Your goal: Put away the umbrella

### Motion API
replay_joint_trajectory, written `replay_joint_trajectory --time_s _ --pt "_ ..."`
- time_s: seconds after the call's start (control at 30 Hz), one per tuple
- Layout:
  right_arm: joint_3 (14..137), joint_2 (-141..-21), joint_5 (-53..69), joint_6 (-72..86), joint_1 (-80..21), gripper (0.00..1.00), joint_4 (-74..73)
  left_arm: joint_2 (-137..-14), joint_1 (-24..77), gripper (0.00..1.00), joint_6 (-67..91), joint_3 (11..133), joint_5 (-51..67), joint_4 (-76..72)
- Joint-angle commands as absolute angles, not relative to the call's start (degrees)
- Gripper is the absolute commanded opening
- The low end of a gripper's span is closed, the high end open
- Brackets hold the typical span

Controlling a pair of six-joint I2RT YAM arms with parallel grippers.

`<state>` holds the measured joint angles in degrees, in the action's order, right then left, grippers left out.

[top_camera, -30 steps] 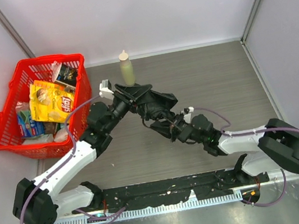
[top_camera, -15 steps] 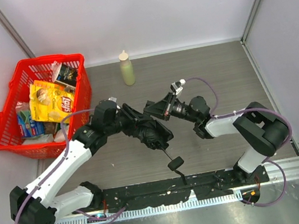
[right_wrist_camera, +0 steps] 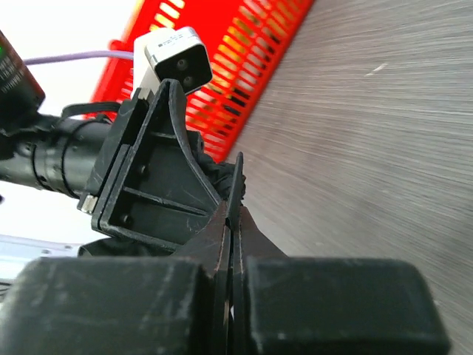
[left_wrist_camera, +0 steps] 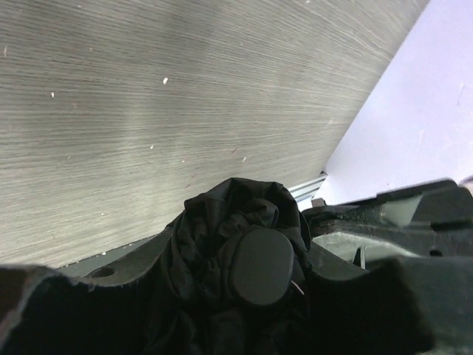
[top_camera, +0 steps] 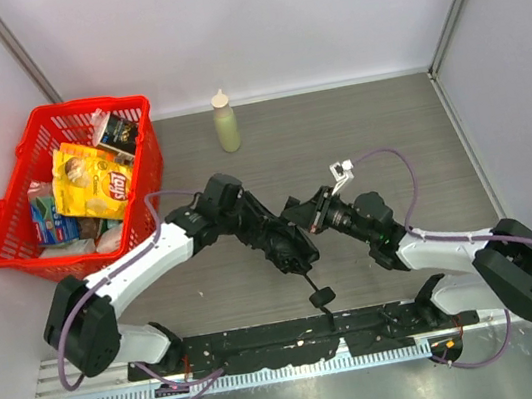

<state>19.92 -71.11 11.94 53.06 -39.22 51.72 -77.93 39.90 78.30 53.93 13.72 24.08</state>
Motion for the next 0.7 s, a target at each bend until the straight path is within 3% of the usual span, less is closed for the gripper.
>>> replay_joint_trajectory --time_s 0.0,0.2,0.43,0.67 --pt "21.7 -62.8 4.1 39.4 -41.6 0.01 66.1 -85.7 37.1 0.00 78.5 49.7 -2.2 40.9" --pt "20.7 -59.2 -5.9 32.7 -47.1 0.01 58.6 -87.9 37.0 0.00 79.5 47.0 -1.9 36.9" --pt "18.7 -62.0 -7.6 36.7 -47.3 0.01 65.7 -89.6 37.2 0.00 80.2 43.7 -2.6 37.3" --pt "27.5 -59.0 -10.7 26.4 -50.1 0.01 43.8 -95.0 37.5 0.00 80.6 45.7 -7.6 39.6"
